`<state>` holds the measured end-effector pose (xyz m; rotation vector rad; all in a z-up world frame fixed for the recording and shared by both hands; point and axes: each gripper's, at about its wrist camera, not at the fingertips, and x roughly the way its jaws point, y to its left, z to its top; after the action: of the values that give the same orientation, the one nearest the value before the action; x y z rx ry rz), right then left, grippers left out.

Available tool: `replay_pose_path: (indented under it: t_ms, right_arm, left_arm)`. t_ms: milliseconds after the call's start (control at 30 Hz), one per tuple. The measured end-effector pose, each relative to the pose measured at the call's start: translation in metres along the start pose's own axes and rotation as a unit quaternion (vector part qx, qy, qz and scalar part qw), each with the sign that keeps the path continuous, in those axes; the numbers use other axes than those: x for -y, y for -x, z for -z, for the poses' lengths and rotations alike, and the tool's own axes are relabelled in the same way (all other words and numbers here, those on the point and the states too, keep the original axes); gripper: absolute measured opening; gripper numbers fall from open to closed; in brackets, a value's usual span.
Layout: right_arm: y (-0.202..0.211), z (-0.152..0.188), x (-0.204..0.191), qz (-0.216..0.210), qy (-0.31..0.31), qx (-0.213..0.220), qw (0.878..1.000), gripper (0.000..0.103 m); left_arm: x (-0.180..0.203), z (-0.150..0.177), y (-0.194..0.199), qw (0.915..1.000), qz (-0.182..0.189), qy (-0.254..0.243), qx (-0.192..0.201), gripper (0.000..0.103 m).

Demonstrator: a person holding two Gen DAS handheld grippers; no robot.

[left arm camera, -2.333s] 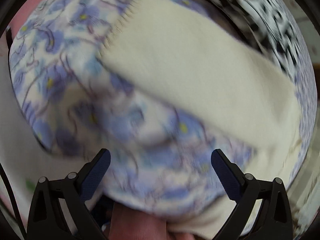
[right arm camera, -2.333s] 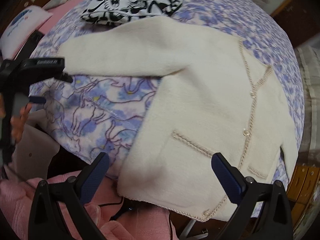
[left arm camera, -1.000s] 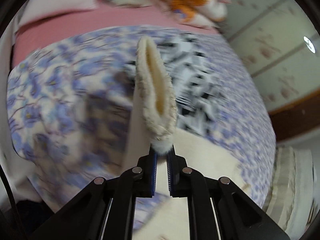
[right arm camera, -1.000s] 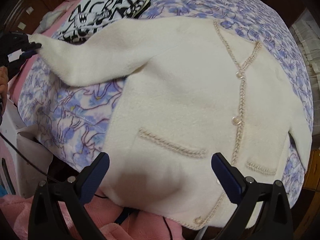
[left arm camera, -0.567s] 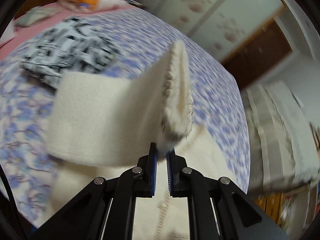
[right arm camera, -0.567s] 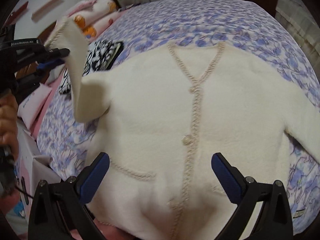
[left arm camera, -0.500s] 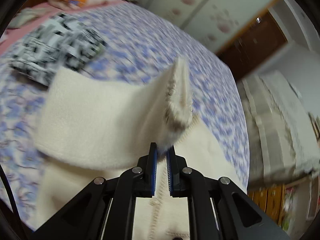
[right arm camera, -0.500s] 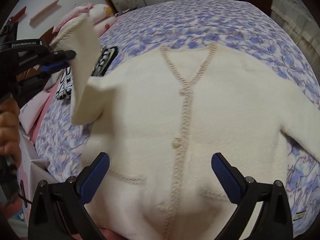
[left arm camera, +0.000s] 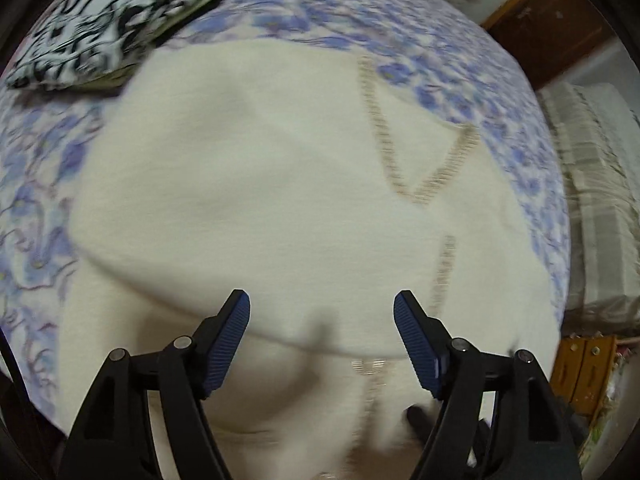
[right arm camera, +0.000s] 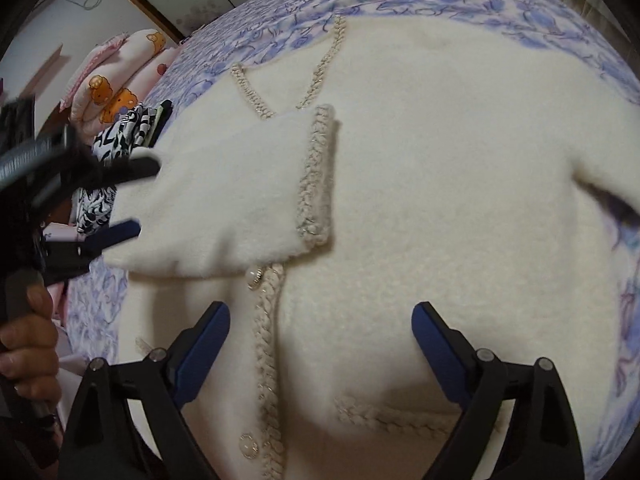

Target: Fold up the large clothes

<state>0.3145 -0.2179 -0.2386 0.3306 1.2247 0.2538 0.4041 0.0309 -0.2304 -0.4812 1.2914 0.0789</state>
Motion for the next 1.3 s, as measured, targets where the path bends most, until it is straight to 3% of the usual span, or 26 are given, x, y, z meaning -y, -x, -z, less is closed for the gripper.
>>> replay_pose_path:
  t_ms: [100,233,367,400,500,533,633,833,1100,1200,1267,1300]
  right_arm:
    - [-0.014,-0.008,-0.005,-0.025,-0.014,-0.004,1.000,0.076]
    - [-0.038,-0.018,-0.008,-0.060,-0.054,-0.014,0.997,0.074]
    - [-0.057,-0.034,-0.014,-0.051,-0.072,0.004,0.996,0.063]
    - [-0.061,-0.036,-0.015,-0.042,-0.075,0.005,0.996,0.057]
    - [-0.067,-0.046,-0.019,-0.012,-0.076,0.021,0.997,0.017]
    - [-0.065,-0.048,-0.020,-0.020,-0.076,0.027,0.997,0.011]
    - [-0.047,-0.054,-0.021,-0.017,-0.072,0.069,0.995,0.010]
    - [-0.003,-0.074,-0.018,0.048,-0.067,0.156,0.984,0.010]
    - [-0.015,-0.065,0.006,0.094,-0.082,0.134,0.983,0.010]
    - [-0.030,-0.052,0.015,0.122,-0.105,0.106,0.981,0.010]
    - [-0.036,-0.044,0.017,0.133,-0.117,0.101,0.979,0.011]
    - [-0.037,-0.042,0.017,0.148,-0.122,0.099,0.976,0.017]
  left_arm:
    - [-0.045,-0.001,0.003,0.9990,-0.037,0.022,-0.005,0.074]
    - [-0.105,0.003,0.011,0.9947,-0.100,0.025,0.003,0.074]
    - [-0.155,0.002,0.011,0.9907,-0.130,0.041,-0.004,0.074]
    - [-0.167,0.001,0.011,0.9899,-0.134,0.046,-0.010,0.074]
    - [-0.186,-0.006,0.000,0.9878,-0.147,0.045,-0.025,0.074]
    - [-0.191,-0.009,-0.005,0.9874,-0.150,0.043,-0.027,0.074]
    - [-0.201,-0.021,-0.021,0.9876,-0.147,0.046,-0.030,0.074]
    - [-0.209,-0.044,-0.031,0.9893,-0.135,0.054,0.004,0.074]
    - [-0.210,-0.077,-0.053,0.9908,-0.129,0.042,0.011,0.074]
    - [-0.206,-0.081,-0.062,0.9917,-0.123,0.033,0.013,0.074]
    - [-0.207,-0.086,-0.059,0.9932,-0.113,0.020,0.017,0.070]
    - [-0.208,-0.084,-0.053,0.9942,-0.105,0.008,0.022,0.069]
